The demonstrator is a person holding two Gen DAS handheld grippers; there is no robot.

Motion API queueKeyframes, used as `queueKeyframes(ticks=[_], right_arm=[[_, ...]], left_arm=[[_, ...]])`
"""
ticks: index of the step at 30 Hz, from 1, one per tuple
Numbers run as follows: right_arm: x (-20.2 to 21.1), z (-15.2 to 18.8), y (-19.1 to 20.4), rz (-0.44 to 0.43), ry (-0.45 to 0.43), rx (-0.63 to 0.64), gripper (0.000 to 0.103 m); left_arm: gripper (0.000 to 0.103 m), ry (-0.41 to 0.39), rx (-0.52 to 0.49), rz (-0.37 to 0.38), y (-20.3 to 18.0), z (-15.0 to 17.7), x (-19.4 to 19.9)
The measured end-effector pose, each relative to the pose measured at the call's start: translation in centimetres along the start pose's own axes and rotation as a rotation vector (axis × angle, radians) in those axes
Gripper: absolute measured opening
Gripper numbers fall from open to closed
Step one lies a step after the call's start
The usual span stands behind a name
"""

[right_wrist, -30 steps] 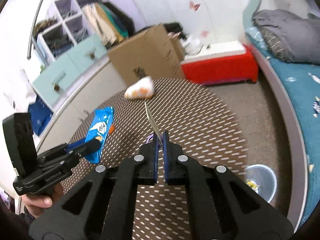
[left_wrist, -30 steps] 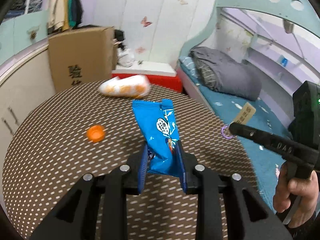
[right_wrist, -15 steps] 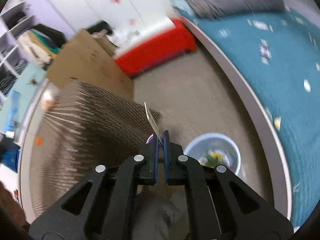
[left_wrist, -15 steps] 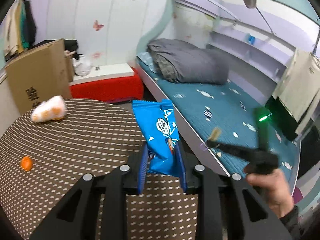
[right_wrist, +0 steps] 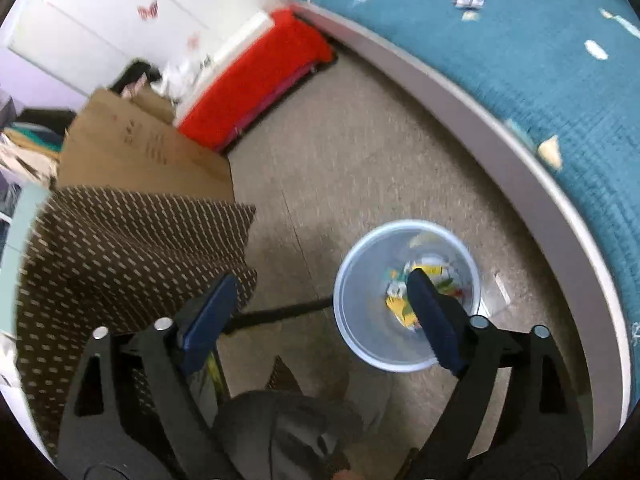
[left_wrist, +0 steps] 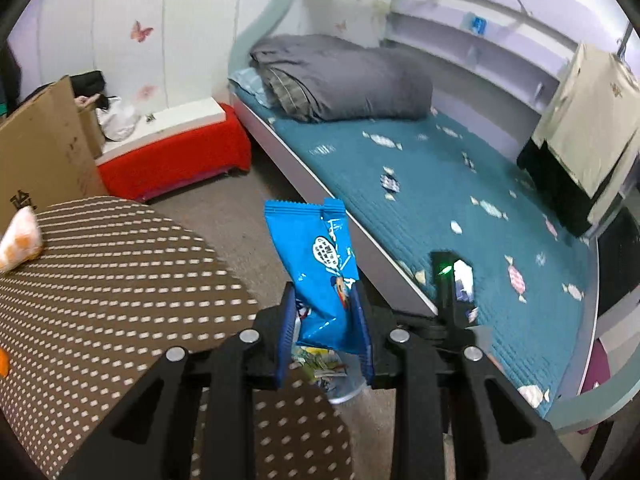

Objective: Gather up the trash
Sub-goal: 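Carry the stick and blue wrapper to the wastebasket and open both tools over it, then move both tools back toward the table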

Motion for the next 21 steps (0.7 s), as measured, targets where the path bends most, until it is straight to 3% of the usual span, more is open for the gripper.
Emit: queueKeyframes(ticks=[6,11,12,14,15,16,18,21], right_arm=[[6.5,-2.1,0.0,-0.02,-0.154,0.001,0.09],[9.5,-3.0,0.4,-0.044,-0.215,0.003,0.092],[9.7,-3.1,0.5,-0.047,-0.221,0.004,0.093],[10.0,-3.3,0.9,-0.054,-0.226,0.007,0.093],[10.0,-3.2,1.0,-0.053,-0.226,0.008,0.094],[10.1,-3.1,1.0,-0.049,-0.226,0.007,0.095],[10.1,-3.0,1.0,-0.045,-0.228,0.0,0.097],[10.2,-2.6,1.3,-0.037,-0.226,-0.007,0.097]], left_arm=[[0.026,0.111,-0.048,0.004,-2.0,-0.9,-5.0],[0.028,0.207,-0.084,0.006,-3.5,-1.5,-8.7],[0.032,0.24,-0.099,0.004,-3.8,-1.3,-9.7],[0.061,0.272,-0.088,-0.013,-3.6,-1.3,-10.4],[0.084,0.25,-0.068,-0.019,-3.3,-1.7,-10.2],[0.093,0.223,-0.056,-0.028,-3.1,-2.1,-9.7],[0.094,0.18,-0.033,-0.074,-2.1,-2.4,-8.8],[0.094,0.169,-0.006,-0.054,-1.7,-2.3,-8.1]])
Point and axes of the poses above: each gripper's, at about its wrist camera, not at the fingertips, and x roughly against the way its jaws point, y to its left, z to its underside, the point moved 7 cm from there along -x, roughly the way its jaws point, and after that the axes turned 11 degrees about y, right-handed, at the moved point
